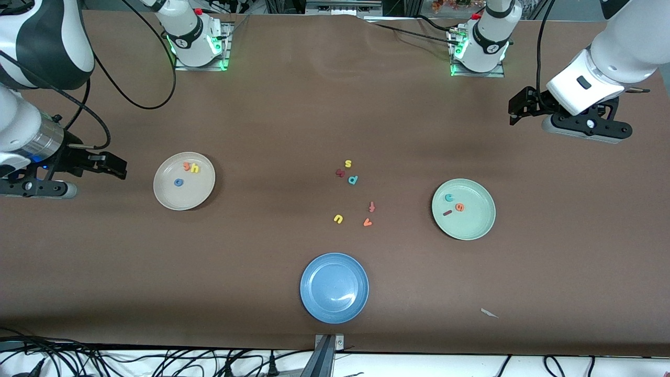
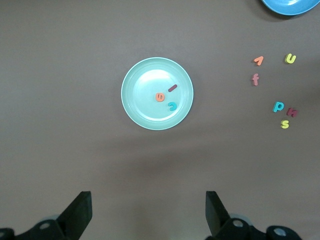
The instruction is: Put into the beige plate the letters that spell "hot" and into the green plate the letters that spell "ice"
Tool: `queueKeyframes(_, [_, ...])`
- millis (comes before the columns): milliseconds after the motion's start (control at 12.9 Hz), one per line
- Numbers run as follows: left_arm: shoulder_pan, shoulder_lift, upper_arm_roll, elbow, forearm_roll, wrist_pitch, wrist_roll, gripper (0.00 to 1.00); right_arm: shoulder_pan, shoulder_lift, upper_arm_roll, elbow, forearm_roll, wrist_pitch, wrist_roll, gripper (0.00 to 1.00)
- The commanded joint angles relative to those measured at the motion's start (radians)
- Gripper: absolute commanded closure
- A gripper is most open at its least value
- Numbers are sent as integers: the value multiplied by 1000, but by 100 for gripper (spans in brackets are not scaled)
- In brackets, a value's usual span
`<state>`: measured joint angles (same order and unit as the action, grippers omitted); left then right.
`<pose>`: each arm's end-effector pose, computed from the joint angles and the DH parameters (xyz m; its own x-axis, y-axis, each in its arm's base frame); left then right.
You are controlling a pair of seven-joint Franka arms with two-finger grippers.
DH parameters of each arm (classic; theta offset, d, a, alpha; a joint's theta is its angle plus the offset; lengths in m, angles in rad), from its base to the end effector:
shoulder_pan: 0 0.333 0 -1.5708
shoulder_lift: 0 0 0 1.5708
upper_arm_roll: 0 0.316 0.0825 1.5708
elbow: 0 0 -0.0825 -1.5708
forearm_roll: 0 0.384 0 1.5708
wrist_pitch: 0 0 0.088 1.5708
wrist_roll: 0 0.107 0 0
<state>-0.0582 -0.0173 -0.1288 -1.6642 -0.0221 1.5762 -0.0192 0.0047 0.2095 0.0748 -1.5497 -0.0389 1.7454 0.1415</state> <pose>0.5364 -0.1045 0.5904 0.9835 -0.1663 -0.0712 -0.1654 -0.9861 0.0184 0.6241 0.0422 0.5262 0.9983 -0.0566 -0.0099 -0.0564 -0.9981 0.0243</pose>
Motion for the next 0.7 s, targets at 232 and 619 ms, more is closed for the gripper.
queueKeyframes(232, [-3,3,5,24,-22,-25,-13,0,-22,-35,-3,-36,59,3,-7,0])
queueKeyframes(619, [-3,5,5,24,-22,-25,-13,0,-22,-32,-4,-10,60,3,-6,0])
